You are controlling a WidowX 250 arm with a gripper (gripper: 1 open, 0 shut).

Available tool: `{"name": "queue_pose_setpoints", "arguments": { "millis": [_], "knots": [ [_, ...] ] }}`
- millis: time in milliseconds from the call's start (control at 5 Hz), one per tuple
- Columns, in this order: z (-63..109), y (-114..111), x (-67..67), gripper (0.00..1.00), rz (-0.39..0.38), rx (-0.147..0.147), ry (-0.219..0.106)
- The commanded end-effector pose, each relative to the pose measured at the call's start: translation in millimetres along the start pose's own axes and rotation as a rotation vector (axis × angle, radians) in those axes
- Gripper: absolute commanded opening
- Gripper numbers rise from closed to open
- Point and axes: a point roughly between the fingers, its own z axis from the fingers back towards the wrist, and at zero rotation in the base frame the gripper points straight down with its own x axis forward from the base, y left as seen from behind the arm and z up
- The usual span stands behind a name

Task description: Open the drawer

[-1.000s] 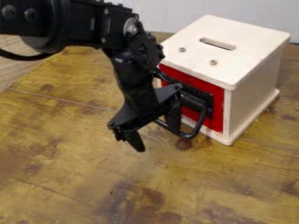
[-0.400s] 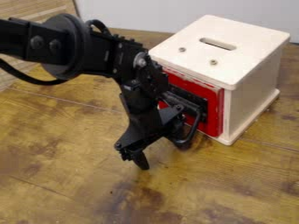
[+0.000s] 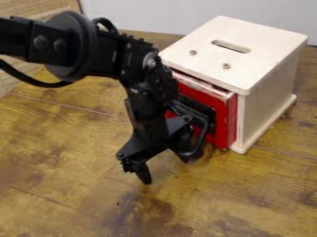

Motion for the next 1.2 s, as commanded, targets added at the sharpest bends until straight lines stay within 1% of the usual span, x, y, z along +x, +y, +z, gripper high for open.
{"name": "queue_pose_setpoints", "arguments": {
  "millis": [0,400,800,1000],
  "knots": [
    [34.7,-19,-1.0,1.0,-0.027,-0.077,-0.033],
    [36.7,-22,0.1,1.0,-0.022,-0.072,-0.031],
    [26.3,-26,1.1,1.0,-0.021,-0.058,-0.033],
    [26.0,-30,2.3,1.0,-0.018,-0.05,-0.036]
  ]
}}
